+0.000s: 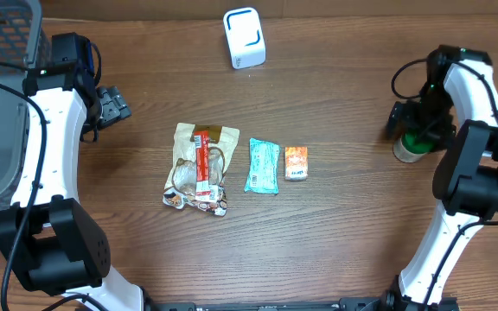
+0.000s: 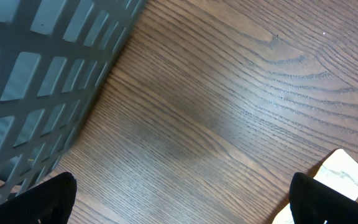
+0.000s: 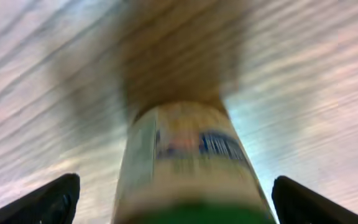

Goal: Scan the item barcode
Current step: 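Carry the jar right and set it down at the table's right edge, then move the right gripper to the orange pack and grasp it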

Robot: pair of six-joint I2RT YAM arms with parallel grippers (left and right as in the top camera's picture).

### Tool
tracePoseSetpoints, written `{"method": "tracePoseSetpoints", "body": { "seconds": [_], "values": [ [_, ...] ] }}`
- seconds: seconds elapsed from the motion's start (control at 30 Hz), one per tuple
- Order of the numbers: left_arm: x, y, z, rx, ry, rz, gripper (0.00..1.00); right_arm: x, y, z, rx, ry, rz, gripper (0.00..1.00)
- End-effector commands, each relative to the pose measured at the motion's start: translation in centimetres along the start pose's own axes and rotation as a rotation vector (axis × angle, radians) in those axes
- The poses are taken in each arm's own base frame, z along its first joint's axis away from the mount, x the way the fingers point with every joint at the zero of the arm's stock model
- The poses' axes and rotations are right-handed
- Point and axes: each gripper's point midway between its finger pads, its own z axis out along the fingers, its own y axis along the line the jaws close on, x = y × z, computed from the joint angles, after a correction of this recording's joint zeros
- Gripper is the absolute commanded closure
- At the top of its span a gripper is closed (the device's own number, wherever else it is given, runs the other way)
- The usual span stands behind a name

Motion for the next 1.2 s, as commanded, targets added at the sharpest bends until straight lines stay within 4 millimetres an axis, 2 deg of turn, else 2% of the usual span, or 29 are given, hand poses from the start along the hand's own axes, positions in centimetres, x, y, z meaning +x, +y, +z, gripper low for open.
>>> {"method": "tracePoseSetpoints", "body": {
  "seconds": [0.0, 0.1, 0.17, 0.27, 0.33, 0.47, 0.5, 0.57, 0.67, 0.7, 0.77, 0.93, 1.17],
  "values": [
    [-0.9, 0.2, -1.2, 0.006, -0.041, 0.015, 0.00, -1.9, -0.1, -8.0, -0.031, -0.167, 0.028, 0.00],
    [-0.9, 0.2, -1.2, 0.006, -0.041, 0.015, 0.00, -1.5, 0.0, -11.8, -0.059, -0.220, 0.032, 0.00],
    [-0.9, 0.2, -1.2, 0.006, -0.041, 0.015, 0.00, -0.8, 1.4, -13.7, -0.136, -0.234, 0.018, 0.00],
    [-0.9, 0.2, -1.2, 0.006, -0.041, 0.015, 0.00, 0.9, 4.2, -14.9, -0.268, -0.208, -0.089, 0.00],
    [-0.9, 0.2, -1.2, 0.006, -0.041, 0.015, 0.00, 2.2, 6.1, -15.1, -0.339, -0.172, -0.178, 0.06],
    [-0.9, 0.2, -1.2, 0.006, -0.041, 0.015, 0.00, 3.5, 9.0, -15.1, -0.405, -0.137, -0.242, 0.60],
    [-0.9, 0.2, -1.2, 0.006, -0.041, 0.015, 0.00, 3.9, 9.6, -15.1, -0.411, -0.131, -0.256, 0.82],
    [-0.9, 0.2, -1.2, 0.006, -0.041, 0.015, 0.00, 4.7, 10.9, -14.9, -0.409, -0.117, -0.289, 0.95],
    [-0.9, 0.2, -1.2, 0.006, -0.041, 0.015, 0.00, 6.2, 13.0, -14.3, -0.396, -0.089, -0.346, 0.96],
    [-0.9, 0.2, -1.2, 0.006, -0.041, 0.015, 0.00, 7.3, 14.3, -13.7, -0.384, -0.063, -0.384, 0.92],
    [-0.9, 0.2, -1.2, 0.006, -0.041, 0.015, 0.00, 8.6, 15.5, -12.9, -0.370, -0.031, -0.421, 0.89],
    [-0.9, 0.2, -1.2, 0.006, -0.041, 0.015, 0.00, 11.6, 18.2, -9.8, -0.328, 0.049, -0.493, 0.85],
    [-0.9, 0.2, -1.2, 0.006, -0.041, 0.015, 0.01, 15.4, 22.5, -4.8, -0.285, 0.093, -0.584, 0.85]
  ]
}}
